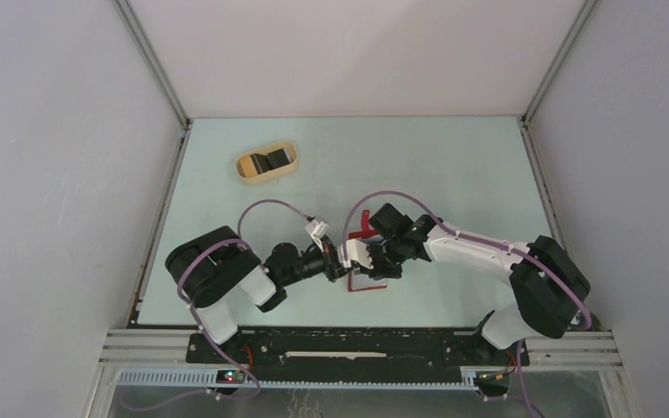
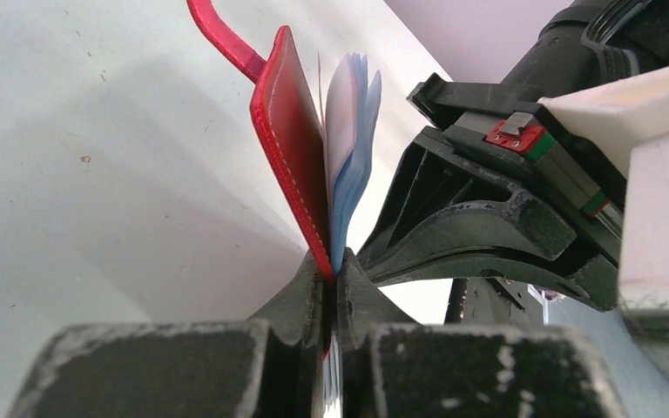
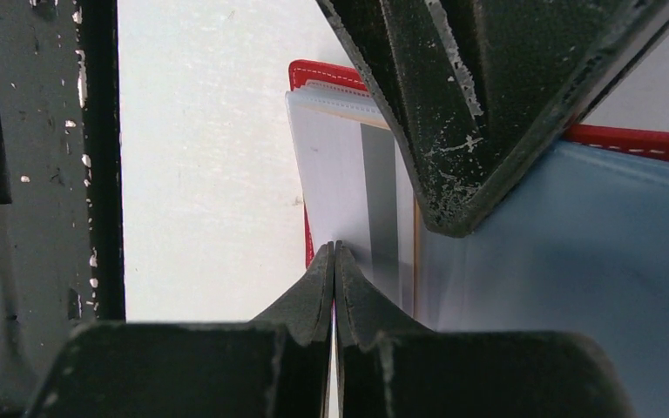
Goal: Put the credit cards into the card holder
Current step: Open the card holder at the center of the board.
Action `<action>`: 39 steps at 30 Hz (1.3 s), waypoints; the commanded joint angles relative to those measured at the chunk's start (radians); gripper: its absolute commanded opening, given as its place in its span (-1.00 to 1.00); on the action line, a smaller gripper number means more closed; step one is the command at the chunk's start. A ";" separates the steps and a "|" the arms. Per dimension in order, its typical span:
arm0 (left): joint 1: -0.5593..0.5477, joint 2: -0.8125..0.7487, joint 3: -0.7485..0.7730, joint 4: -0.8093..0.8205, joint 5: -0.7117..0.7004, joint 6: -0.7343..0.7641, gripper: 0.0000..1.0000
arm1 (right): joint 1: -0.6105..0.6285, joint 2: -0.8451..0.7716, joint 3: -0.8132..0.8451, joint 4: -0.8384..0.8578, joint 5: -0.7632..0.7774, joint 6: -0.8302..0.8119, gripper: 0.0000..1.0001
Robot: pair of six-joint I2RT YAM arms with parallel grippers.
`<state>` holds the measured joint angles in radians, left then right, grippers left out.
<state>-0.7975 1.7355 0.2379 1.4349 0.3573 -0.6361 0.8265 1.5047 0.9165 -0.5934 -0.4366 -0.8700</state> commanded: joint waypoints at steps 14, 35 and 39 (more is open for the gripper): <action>-0.001 -0.065 -0.024 0.082 0.048 -0.068 -0.97 | -0.059 -0.210 0.024 -0.080 -0.215 -0.051 -0.73; -0.105 -0.331 -0.138 0.082 0.086 0.271 -1.00 | -0.029 -0.424 0.050 -0.387 -0.340 -0.252 -0.09; -0.126 -0.394 -0.166 0.081 0.088 0.357 -1.00 | 0.015 -0.442 0.050 -0.386 -0.315 -0.249 -0.06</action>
<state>-0.9028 1.4136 0.1009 1.4368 0.4240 -0.4072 0.8051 1.0798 0.9432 -0.9413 -0.7605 -1.0893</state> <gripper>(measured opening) 0.071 0.459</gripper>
